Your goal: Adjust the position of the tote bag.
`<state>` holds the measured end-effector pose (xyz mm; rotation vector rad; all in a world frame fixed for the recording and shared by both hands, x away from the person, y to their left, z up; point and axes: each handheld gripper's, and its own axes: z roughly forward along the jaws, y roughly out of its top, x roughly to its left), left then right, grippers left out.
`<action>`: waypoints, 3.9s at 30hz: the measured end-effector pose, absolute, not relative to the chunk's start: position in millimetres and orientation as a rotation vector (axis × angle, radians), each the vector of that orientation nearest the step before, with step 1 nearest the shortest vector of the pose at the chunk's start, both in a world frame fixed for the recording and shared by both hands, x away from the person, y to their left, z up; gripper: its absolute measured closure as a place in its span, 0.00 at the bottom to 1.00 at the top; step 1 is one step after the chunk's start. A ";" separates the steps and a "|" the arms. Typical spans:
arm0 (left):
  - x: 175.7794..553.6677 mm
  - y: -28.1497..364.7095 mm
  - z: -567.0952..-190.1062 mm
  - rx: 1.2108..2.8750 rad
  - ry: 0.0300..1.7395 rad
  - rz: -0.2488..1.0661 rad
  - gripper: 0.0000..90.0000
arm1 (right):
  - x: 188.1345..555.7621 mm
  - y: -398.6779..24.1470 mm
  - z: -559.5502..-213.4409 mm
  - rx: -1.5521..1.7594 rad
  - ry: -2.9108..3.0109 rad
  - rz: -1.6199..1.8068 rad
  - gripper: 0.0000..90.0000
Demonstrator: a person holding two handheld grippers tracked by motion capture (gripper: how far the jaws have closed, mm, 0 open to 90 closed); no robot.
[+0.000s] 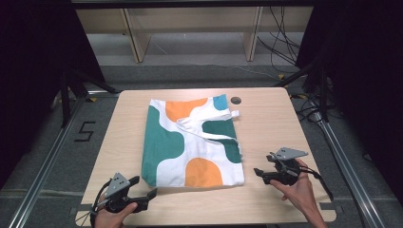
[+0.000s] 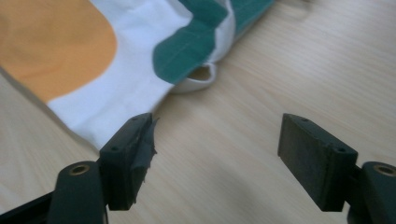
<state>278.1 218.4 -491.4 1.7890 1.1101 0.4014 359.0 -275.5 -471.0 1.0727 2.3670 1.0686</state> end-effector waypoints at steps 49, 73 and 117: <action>427.6 227.5 -502.6 1.957 1.126 0.485 0.89 | 363.8 -194.2 -482.5 0.748 2.612 1.047 0.96; 422.1 242.4 -485.9 1.766 1.301 0.394 0.37 | 373.4 -221.4 -442.7 0.869 2.436 1.283 0.57; 401.5 199.7 -514.4 1.977 1.201 0.334 0.88 | 410.8 -286.8 -477.6 1.199 2.535 0.878 0.82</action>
